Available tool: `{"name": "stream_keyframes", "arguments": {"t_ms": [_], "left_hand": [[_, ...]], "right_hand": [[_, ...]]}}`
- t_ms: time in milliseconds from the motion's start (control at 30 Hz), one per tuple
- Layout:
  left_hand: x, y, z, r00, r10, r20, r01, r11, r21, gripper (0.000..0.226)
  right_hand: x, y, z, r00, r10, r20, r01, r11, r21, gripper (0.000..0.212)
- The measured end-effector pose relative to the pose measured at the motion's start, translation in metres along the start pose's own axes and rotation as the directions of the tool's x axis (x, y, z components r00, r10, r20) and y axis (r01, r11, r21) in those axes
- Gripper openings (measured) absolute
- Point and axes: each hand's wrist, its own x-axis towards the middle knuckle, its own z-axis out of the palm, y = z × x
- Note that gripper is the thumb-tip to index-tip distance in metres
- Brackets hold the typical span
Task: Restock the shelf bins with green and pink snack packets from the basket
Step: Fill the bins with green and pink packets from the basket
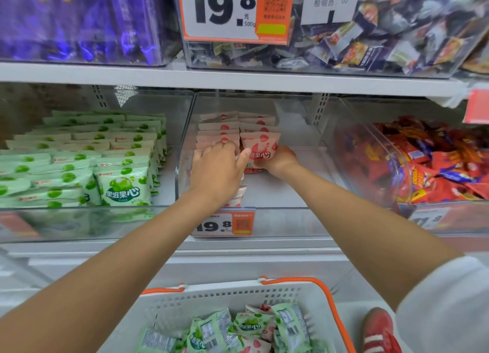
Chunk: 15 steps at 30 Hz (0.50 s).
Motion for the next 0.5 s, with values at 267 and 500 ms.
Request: {"name": "stream_keyframes", "arguments": {"t_ms": [267, 500], "left_hand": [[0.001, 0.000, 0.000, 1.000, -0.003, -0.005, 0.003, 1.000, -0.001, 0.046], [0.004, 0.000, 0.000, 1.000, -0.014, -0.003, 0.014, 1.000, -0.002, 0.047]], "right_hand": [[-0.006, 0.001, -0.002, 0.999, -0.012, 0.050, 0.006, 0.994, 0.106, 0.047], [-0.017, -0.001, -0.012, 0.995, 0.030, 0.098, -0.034, 0.999, 0.040, 0.052]]}}
